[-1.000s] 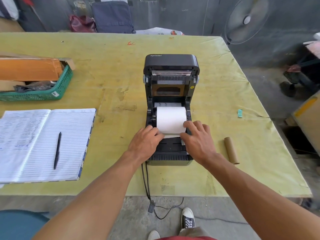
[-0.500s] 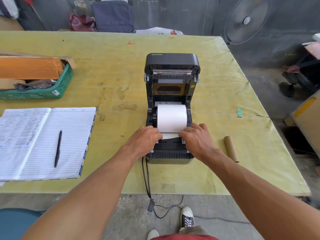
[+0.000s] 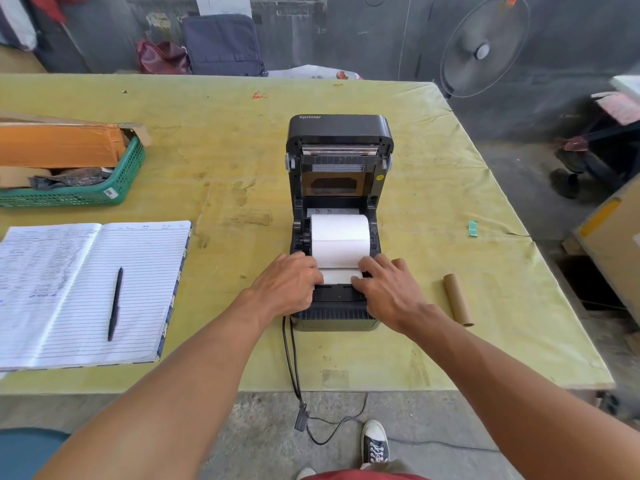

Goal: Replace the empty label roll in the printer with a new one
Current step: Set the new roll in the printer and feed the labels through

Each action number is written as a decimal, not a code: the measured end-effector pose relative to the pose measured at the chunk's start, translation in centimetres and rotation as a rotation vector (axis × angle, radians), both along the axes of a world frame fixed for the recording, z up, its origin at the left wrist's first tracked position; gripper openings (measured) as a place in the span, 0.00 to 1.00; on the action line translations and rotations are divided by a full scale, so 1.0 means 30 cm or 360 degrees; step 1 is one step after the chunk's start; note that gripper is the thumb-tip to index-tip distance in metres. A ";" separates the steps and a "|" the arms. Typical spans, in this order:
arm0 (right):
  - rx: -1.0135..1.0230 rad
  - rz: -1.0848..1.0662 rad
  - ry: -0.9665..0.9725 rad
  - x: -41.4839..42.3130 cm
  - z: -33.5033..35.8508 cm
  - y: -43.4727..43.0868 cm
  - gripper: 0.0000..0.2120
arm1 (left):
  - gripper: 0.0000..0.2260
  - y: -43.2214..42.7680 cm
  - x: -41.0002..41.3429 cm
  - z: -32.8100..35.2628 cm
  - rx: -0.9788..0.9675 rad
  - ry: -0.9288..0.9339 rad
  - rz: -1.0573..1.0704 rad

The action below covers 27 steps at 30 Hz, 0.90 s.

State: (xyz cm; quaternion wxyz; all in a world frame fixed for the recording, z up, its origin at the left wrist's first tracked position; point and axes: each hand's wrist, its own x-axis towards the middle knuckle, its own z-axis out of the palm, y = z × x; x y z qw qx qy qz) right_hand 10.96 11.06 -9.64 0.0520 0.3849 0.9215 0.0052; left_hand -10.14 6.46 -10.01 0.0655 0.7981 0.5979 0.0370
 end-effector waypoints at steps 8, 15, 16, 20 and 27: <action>-0.0051 -0.0065 0.0155 0.013 0.018 -0.002 0.15 | 0.16 -0.022 0.070 -0.019 -0.0038 -0.0063 0.0179; -0.0039 -0.0155 0.0096 -0.004 -0.012 -0.044 0.17 | 0.20 -0.077 0.061 -0.047 0.0026 0.0058 0.0018; -0.0030 -0.0141 0.0099 0.000 -0.017 -0.049 0.18 | 0.20 -0.083 0.060 -0.047 0.0022 0.0064 0.0001; -0.0020 -0.0109 0.0122 0.024 -0.028 -0.067 0.21 | 0.19 -0.102 0.058 -0.043 0.0043 0.0000 -0.0011; -0.0054 -0.0107 0.0173 0.044 -0.040 -0.105 0.20 | 0.20 -0.155 0.065 -0.070 0.0108 -0.0090 0.0004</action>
